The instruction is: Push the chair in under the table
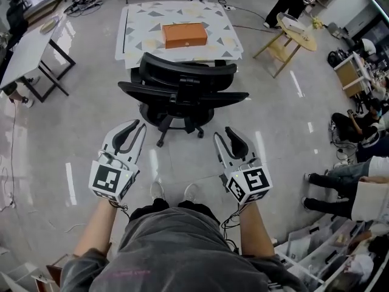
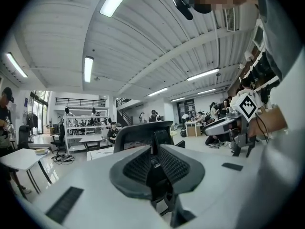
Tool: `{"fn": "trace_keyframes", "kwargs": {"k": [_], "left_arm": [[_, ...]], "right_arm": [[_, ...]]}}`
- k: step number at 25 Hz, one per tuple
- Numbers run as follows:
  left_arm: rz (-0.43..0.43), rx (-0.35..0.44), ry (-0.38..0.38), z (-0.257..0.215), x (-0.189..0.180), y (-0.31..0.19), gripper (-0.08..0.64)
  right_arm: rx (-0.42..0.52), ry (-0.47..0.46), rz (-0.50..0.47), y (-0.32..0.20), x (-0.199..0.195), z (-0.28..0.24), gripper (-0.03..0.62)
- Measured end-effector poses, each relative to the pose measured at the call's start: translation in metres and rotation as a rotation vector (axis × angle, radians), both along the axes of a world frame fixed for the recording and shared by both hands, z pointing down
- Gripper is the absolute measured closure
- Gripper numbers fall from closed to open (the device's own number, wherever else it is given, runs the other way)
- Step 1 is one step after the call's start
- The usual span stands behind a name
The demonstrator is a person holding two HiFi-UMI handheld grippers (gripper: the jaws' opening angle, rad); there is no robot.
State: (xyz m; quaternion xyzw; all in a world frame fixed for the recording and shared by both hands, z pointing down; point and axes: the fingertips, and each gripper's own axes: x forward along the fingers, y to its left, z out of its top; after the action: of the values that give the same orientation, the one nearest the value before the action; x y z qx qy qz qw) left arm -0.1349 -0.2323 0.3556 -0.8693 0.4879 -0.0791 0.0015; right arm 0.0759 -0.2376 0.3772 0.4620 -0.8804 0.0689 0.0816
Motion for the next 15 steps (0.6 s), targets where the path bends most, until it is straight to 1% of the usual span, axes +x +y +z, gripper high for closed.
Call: {"fn": "trace_keyframes", "kwargs": {"k": [7,9,15], "left_arm": [[0.040,0.012,0.019,-0.005,-0.010,-0.006,0.526],[0.042,0.011,0.023,-0.005,-0.013,-0.008,0.531],[0.051,0.002,0.027,-0.004,-0.013,-0.014,0.541]], "right_arm": [[0.023,0.012,0.019,0.001,-0.021,-0.007,0.486],[0.035,0.009,0.028,-0.001,-0.024,-0.010,0.514],[0.037,0.011,0.031,-0.008,-0.028,-0.010,0.517]]}}
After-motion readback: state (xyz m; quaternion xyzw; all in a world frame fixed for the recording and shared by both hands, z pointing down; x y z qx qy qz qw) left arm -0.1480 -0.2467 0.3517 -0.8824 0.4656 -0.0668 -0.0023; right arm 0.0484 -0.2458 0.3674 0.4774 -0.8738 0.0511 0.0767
